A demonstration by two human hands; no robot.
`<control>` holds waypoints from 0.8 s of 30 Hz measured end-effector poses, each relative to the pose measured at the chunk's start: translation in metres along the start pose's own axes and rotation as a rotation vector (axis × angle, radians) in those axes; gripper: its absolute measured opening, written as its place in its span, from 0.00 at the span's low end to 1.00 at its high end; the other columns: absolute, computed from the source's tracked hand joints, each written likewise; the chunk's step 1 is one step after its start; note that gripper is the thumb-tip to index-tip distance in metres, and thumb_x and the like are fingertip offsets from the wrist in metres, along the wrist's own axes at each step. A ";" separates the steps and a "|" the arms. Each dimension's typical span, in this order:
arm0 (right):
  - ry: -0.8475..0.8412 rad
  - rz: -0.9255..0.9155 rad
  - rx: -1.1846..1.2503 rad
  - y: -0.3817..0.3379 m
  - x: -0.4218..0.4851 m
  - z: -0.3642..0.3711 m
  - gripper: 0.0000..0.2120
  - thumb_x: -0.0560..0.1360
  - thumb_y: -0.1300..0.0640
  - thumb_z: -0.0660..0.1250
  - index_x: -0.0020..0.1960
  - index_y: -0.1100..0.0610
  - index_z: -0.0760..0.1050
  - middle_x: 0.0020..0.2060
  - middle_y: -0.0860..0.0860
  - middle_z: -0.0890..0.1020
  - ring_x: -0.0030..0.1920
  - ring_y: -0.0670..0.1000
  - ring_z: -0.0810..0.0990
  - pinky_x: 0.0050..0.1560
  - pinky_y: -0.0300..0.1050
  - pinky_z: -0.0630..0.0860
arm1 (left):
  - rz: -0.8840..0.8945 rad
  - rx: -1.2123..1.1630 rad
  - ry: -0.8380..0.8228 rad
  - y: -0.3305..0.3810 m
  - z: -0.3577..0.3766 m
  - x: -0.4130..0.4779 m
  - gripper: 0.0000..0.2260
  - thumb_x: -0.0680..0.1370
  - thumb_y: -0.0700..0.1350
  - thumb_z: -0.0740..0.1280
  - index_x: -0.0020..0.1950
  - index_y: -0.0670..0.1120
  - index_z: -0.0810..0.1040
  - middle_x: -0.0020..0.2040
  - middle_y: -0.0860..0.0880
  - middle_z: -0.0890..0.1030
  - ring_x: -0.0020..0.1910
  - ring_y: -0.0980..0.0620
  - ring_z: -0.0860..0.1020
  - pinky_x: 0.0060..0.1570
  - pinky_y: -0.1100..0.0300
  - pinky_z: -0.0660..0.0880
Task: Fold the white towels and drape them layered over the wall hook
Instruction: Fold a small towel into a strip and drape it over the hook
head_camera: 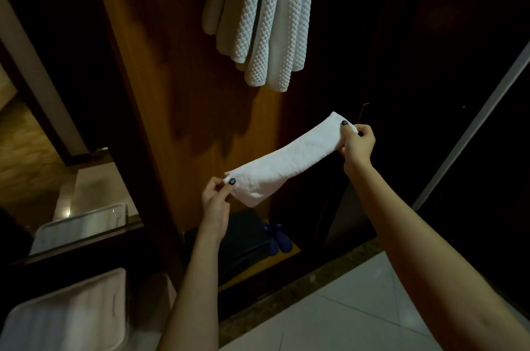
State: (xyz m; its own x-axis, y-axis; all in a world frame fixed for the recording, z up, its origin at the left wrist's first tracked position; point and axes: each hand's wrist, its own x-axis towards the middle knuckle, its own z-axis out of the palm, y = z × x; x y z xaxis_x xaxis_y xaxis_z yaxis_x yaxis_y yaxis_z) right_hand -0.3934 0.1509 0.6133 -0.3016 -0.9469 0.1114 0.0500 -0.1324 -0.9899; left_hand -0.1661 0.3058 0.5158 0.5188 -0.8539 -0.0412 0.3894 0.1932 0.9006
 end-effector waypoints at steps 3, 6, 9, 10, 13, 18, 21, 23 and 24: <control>-0.008 0.026 0.005 0.007 -0.001 -0.004 0.06 0.79 0.59 0.65 0.48 0.59 0.68 0.45 0.54 0.74 0.48 0.53 0.75 0.51 0.53 0.77 | -0.010 -0.040 -0.046 0.007 -0.002 0.003 0.06 0.78 0.33 0.62 0.44 0.42 0.71 0.47 0.44 0.78 0.49 0.50 0.77 0.53 0.57 0.73; 0.007 0.059 0.050 0.008 0.001 -0.006 0.06 0.79 0.61 0.64 0.46 0.58 0.67 0.41 0.52 0.72 0.42 0.49 0.74 0.40 0.45 0.74 | -0.001 0.013 -0.092 0.007 -0.002 0.004 0.09 0.79 0.34 0.63 0.41 0.44 0.70 0.44 0.47 0.79 0.46 0.53 0.78 0.48 0.61 0.74; 0.013 0.107 0.125 -0.003 0.004 -0.001 0.11 0.78 0.64 0.63 0.41 0.53 0.66 0.38 0.50 0.72 0.38 0.46 0.73 0.34 0.41 0.72 | -0.013 0.076 -0.058 0.001 0.001 0.001 0.09 0.79 0.36 0.64 0.41 0.45 0.69 0.40 0.48 0.75 0.41 0.53 0.73 0.43 0.61 0.69; 0.003 0.110 0.144 -0.007 0.005 0.001 0.11 0.78 0.64 0.64 0.41 0.53 0.66 0.39 0.50 0.72 0.38 0.46 0.74 0.36 0.42 0.74 | -0.029 0.083 -0.036 -0.002 0.002 0.001 0.08 0.79 0.38 0.65 0.41 0.46 0.69 0.41 0.48 0.75 0.42 0.52 0.73 0.42 0.60 0.68; -0.018 0.091 0.149 -0.015 0.006 0.007 0.10 0.78 0.62 0.65 0.41 0.53 0.66 0.40 0.51 0.74 0.39 0.47 0.75 0.39 0.45 0.76 | -0.065 0.068 0.029 -0.010 0.005 0.001 0.06 0.80 0.42 0.65 0.43 0.46 0.72 0.44 0.47 0.77 0.42 0.52 0.74 0.41 0.59 0.69; -0.017 0.070 0.113 -0.013 0.002 0.009 0.10 0.78 0.62 0.65 0.41 0.54 0.67 0.39 0.50 0.74 0.40 0.47 0.75 0.40 0.47 0.76 | -0.078 0.169 0.087 -0.019 -0.005 0.007 0.07 0.78 0.44 0.68 0.41 0.46 0.74 0.33 0.52 0.72 0.29 0.58 0.66 0.25 0.67 0.61; -0.043 0.078 0.124 -0.010 0.001 0.010 0.09 0.78 0.61 0.65 0.42 0.54 0.68 0.39 0.50 0.74 0.40 0.46 0.76 0.41 0.46 0.77 | -0.135 0.135 0.128 -0.020 -0.006 0.008 0.06 0.78 0.44 0.69 0.41 0.47 0.75 0.32 0.51 0.74 0.30 0.56 0.69 0.28 0.66 0.65; -0.052 0.069 0.130 -0.012 0.001 0.013 0.09 0.78 0.60 0.66 0.42 0.54 0.68 0.39 0.49 0.74 0.40 0.45 0.76 0.40 0.45 0.77 | -0.196 0.051 0.132 -0.020 -0.005 0.006 0.02 0.77 0.42 0.69 0.46 0.48 0.77 0.37 0.50 0.78 0.34 0.55 0.74 0.32 0.66 0.71; -0.050 0.063 0.136 -0.014 0.001 0.015 0.09 0.78 0.60 0.66 0.42 0.53 0.68 0.39 0.49 0.75 0.40 0.45 0.76 0.39 0.44 0.77 | -0.227 0.003 0.117 -0.022 -0.004 0.004 0.04 0.77 0.40 0.69 0.50 0.48 0.77 0.39 0.48 0.82 0.36 0.53 0.79 0.34 0.64 0.75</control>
State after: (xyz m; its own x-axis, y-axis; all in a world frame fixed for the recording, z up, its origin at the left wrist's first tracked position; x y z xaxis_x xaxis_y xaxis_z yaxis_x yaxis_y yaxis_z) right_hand -0.3802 0.1471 0.6286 -0.2463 -0.9675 0.0569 0.1965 -0.1073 -0.9746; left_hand -0.1689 0.2999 0.4943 0.5031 -0.8134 -0.2922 0.5041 0.0015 0.8636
